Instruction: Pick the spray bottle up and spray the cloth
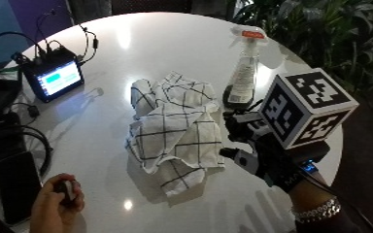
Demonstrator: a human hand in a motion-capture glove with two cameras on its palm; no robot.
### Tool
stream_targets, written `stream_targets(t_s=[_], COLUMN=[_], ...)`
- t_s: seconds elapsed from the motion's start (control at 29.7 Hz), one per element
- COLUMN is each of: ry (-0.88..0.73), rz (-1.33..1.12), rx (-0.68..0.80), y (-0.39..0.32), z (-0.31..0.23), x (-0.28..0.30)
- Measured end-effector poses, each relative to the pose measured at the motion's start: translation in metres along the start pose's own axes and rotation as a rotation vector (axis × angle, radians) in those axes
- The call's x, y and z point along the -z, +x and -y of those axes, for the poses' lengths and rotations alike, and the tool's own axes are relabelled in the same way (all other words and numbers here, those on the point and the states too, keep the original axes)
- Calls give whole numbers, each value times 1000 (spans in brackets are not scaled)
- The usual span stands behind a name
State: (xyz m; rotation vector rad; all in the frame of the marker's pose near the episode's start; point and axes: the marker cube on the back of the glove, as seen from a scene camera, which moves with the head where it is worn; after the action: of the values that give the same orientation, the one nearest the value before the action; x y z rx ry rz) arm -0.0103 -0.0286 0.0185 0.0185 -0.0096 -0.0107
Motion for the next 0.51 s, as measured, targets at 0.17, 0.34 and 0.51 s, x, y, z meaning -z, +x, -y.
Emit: stream_targets(t_s=[0.17, 0.34, 0.51], ry=[146, 280, 396], rz=[33, 108, 320], rx=[-65, -173, -310], y=[5, 16, 27], z=[31, 56, 75], x=[5, 9, 6])
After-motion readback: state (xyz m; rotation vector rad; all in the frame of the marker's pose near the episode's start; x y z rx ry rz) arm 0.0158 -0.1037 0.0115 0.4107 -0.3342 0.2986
